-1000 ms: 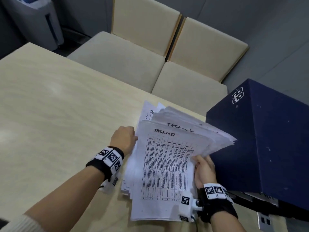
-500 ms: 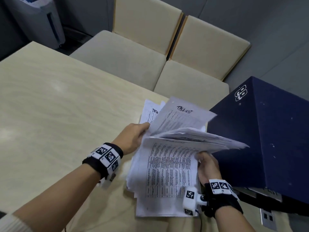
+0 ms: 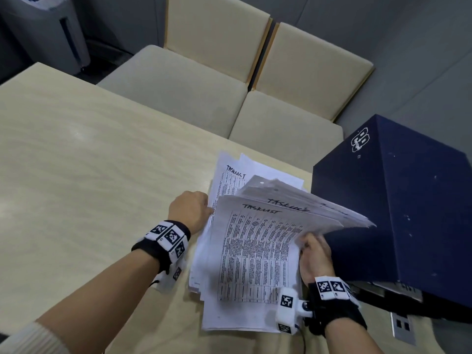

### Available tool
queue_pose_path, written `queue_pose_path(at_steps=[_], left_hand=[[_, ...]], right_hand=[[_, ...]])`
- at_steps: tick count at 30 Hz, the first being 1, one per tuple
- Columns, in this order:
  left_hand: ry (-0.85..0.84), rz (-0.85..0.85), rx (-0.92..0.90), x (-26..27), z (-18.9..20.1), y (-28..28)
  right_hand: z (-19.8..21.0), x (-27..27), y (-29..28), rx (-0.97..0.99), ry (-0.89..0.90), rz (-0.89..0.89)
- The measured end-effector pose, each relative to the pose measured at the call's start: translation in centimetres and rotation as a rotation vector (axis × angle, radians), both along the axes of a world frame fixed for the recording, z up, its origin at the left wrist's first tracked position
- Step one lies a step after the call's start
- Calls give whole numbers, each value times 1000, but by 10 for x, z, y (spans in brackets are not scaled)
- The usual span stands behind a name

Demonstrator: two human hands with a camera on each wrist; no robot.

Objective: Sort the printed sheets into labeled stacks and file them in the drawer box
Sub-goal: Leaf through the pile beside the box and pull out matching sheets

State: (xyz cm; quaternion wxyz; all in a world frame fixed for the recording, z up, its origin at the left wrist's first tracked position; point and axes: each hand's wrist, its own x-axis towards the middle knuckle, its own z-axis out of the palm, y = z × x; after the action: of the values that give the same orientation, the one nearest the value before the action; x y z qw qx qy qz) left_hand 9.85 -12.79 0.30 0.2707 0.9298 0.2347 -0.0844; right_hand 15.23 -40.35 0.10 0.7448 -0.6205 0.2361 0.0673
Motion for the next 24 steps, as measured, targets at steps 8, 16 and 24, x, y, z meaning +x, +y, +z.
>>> queue_pose_path(at_steps=[8, 16, 24], left_hand=[[-304, -123, -538, -5, -6, 13], [-175, -21, -795, -8, 10, 12], [29, -25, -213, 4, -9, 6]], right_hand=[[-5, 8, 0, -81, 57, 96], [-7, 7, -2, -32, 48, 118], [-10, 7, 0, 30, -19, 48]])
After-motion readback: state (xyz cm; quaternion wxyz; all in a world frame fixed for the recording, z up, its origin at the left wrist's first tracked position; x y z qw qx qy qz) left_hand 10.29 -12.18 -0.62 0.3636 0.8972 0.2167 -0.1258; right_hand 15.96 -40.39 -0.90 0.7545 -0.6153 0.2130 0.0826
